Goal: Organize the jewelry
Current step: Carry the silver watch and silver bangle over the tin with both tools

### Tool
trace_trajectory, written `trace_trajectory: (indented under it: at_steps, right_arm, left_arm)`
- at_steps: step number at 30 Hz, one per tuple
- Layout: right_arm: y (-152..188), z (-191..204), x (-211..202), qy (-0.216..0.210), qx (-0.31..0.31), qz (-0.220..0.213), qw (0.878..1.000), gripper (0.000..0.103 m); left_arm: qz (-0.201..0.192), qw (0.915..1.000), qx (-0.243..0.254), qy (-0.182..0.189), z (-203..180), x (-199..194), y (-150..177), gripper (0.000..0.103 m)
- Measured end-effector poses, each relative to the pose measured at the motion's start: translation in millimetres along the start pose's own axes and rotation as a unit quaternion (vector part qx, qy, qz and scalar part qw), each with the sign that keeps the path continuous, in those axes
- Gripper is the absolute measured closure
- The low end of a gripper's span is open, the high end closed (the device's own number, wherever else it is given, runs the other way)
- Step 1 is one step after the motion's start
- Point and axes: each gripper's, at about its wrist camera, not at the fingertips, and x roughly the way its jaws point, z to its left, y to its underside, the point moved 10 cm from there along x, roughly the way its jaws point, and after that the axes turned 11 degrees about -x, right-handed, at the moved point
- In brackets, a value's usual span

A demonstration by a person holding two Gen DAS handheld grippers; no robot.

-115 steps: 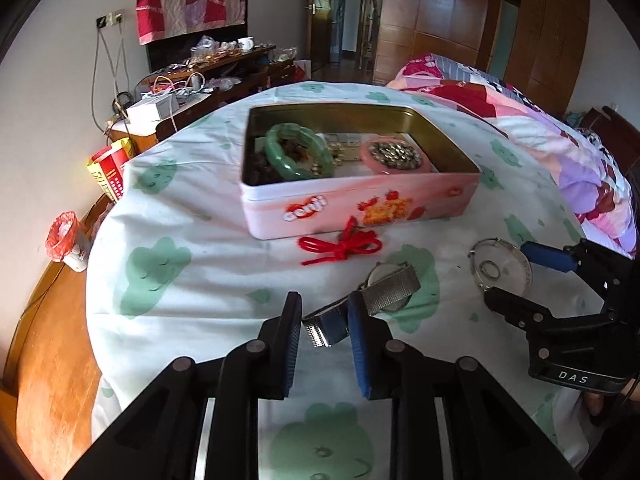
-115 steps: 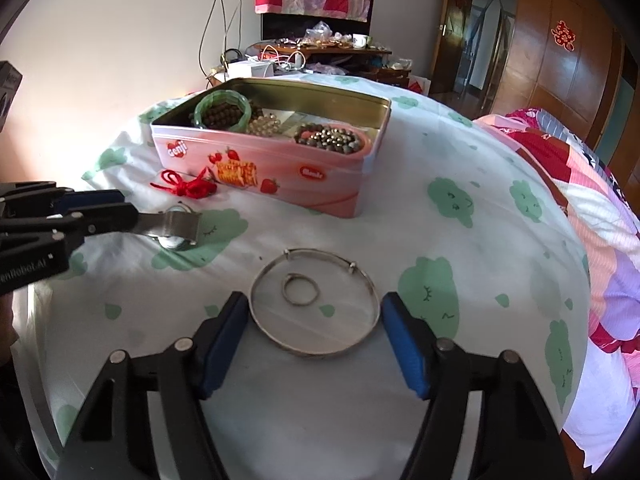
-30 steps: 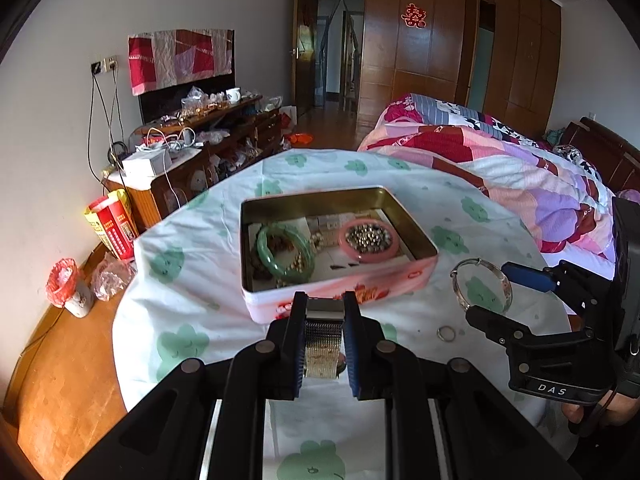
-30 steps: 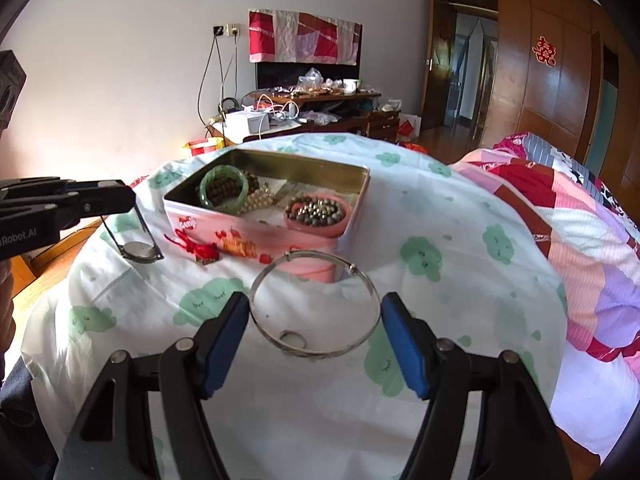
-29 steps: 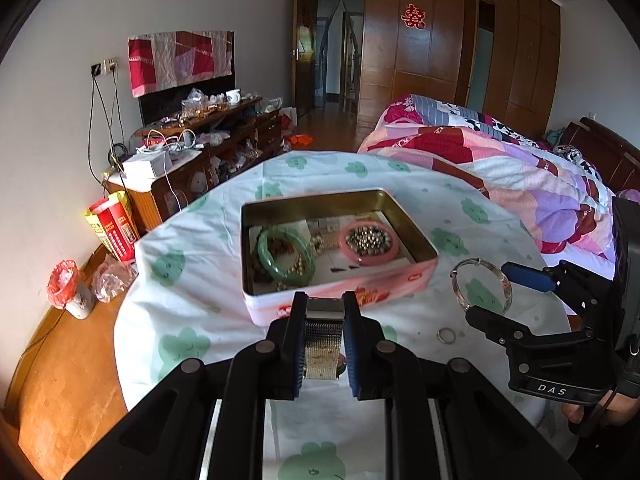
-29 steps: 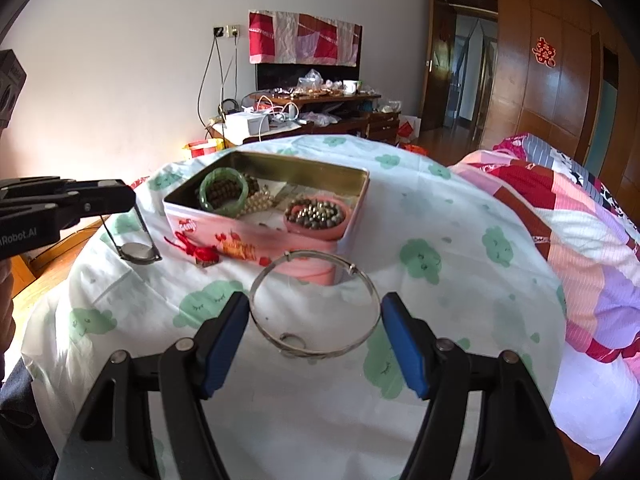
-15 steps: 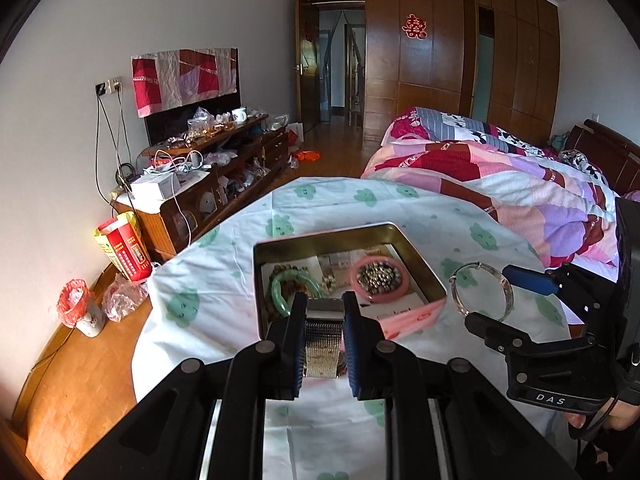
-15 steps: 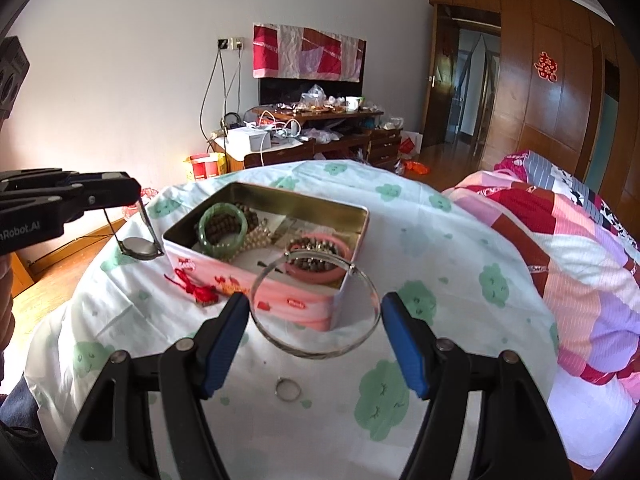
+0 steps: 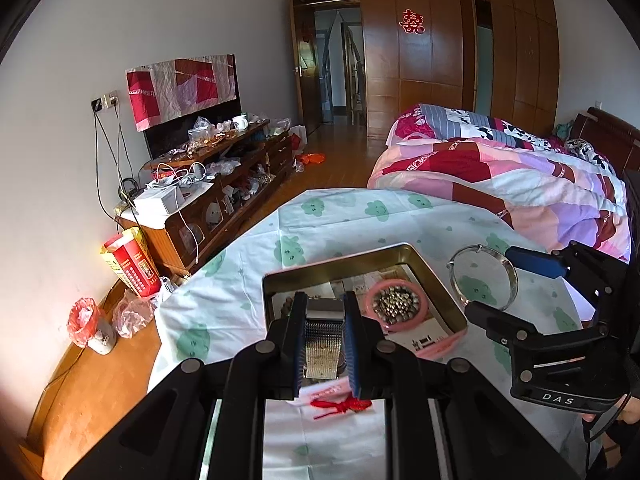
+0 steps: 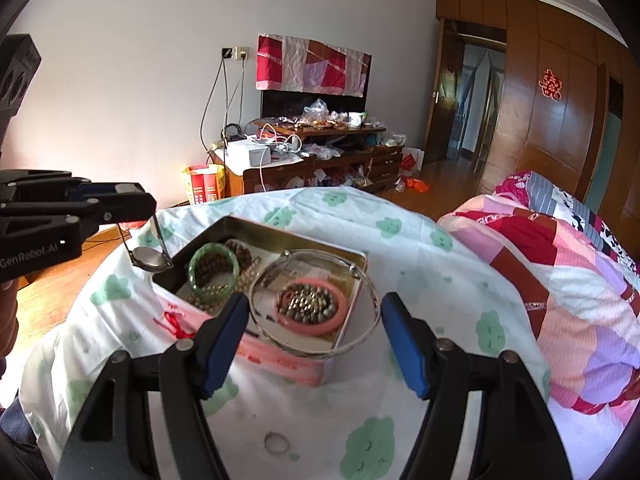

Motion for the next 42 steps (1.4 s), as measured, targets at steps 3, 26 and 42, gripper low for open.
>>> trace_trajectory:
  at_steps: [3,26,42]
  right_arm:
    - [-5.4,-2.6,5.5,0.002,-0.003,0.000,1.000,0.032]
    - [-10.2,-12.8,68.6,0.010,-0.012,0.026,1.000,0.032]
    - [0.4,-13.6,91.7,0.010,-0.012,0.051,0.999,0.032]
  left_arm:
    - [-0.002,1.0000,0.004,-0.004,-0.7,6.3,-7.3,0.087]
    - [0.020,0.9991,0.019,-0.031,-3.4,71.8,-25.0,0.087]
    - [0.053,0.9975,0.017,-0.044,7.7,106.3,-0.4,0.086]
